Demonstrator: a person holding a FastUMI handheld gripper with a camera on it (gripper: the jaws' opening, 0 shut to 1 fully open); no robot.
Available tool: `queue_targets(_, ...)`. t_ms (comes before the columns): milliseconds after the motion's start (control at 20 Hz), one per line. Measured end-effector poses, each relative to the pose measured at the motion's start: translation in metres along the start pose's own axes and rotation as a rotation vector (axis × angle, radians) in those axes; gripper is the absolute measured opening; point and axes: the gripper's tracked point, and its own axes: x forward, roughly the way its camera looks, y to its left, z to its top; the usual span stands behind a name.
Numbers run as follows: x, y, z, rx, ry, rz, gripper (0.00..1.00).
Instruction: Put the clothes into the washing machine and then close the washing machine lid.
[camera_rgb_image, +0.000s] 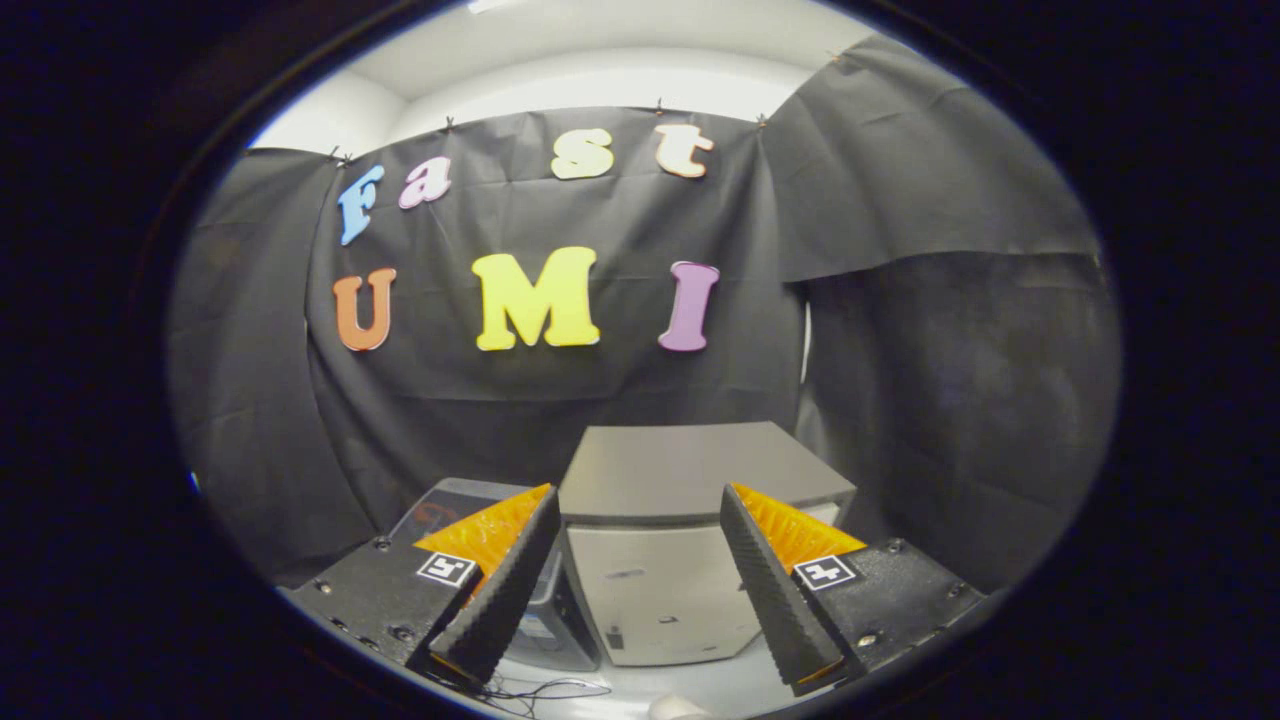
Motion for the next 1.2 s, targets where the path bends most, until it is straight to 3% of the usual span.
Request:
queue_targets(550, -0.077, -0.095, -0.113, -0.007, 0.122, -0.016, 1.0)
queue_targets(1200, -0.113, -0.115, -0.132, -0.054, 0.072, -0.012, 1.0)
